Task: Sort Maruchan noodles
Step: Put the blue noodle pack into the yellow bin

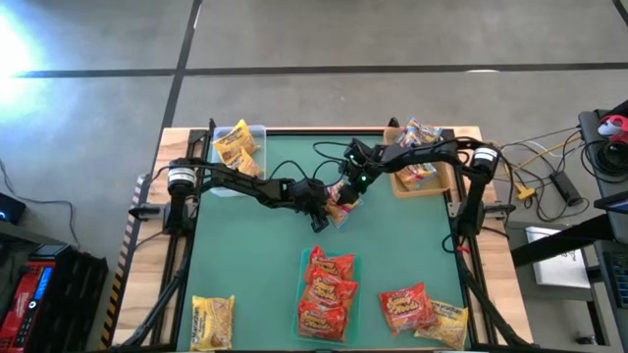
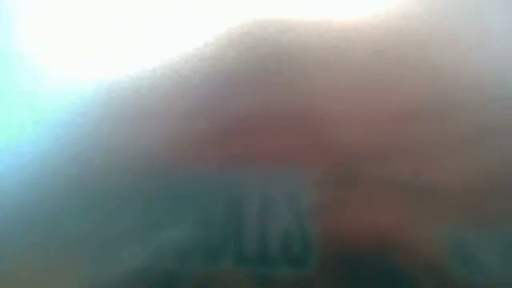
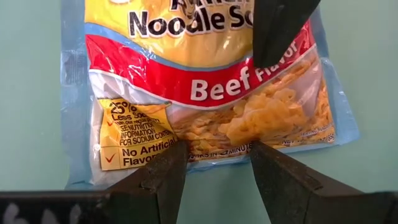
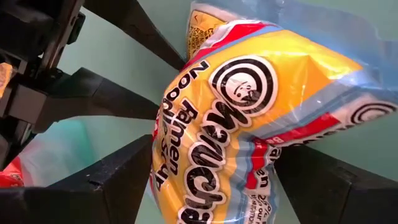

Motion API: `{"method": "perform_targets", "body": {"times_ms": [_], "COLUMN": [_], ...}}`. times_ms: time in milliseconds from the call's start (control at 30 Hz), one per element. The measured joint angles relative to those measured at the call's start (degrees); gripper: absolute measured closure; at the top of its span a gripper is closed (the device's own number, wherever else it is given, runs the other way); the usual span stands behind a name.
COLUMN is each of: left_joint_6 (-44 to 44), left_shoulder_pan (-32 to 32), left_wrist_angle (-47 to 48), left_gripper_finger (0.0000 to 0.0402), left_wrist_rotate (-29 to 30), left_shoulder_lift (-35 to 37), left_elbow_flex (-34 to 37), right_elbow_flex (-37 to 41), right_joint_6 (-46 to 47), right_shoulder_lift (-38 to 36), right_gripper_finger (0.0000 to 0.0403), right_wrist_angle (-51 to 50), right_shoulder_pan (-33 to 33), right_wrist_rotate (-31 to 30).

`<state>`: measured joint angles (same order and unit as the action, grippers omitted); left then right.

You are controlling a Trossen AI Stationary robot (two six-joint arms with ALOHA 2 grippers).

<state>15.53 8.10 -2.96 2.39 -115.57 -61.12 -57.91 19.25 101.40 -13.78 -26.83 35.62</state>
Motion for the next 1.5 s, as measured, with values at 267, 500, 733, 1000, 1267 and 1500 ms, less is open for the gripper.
{"method": "perform_targets", "body": {"times_ms": [267,500,733,1000,1267,1500], "left_joint_6": [0.15,-0.61,-1.20,-1.33,-1.33,-1.79], "left_shoulder_pan": [0.00,0.04,0.04,0.04,0.02,-0.02], "left_wrist_angle": [0.00,4.02,13.84,17.02,19.48,20.48], "left_gripper_finger": [0.0235,0.0235,0.0235,0.0235,0.0235,0.0235], "left_wrist_rotate": [0.00,-0.05,3.06,4.15,4.55,4.60], "left_shoulder_lift": [1.00,3.90,6.97,7.69,7.90,8.77], "left_elbow_flex": [0.00,0.17,0.44,0.32,0.17,0.31], "right_elbow_flex": [0.00,0.02,0.04,0.05,0.15,0.15], "right_joint_6": [-0.97,-3.26,-6.25,-6.45,-6.45,-7.41], "right_shoulder_lift": [0.31,0.38,0.38,-0.25,-4.36,-8.87], "right_gripper_finger": [0.0147,0.0232,0.0288,0.0334,0.0361,0.0371], "right_wrist_angle": [-0.41,-1.13,-3.54,-4.49,-7.93,-14.35], "right_shoulder_pan": [0.26,0.33,0.33,0.33,0.33,0.33], "right_wrist_rotate": [0.13,0.53,1.27,0.56,-1.41,-7.36]}}
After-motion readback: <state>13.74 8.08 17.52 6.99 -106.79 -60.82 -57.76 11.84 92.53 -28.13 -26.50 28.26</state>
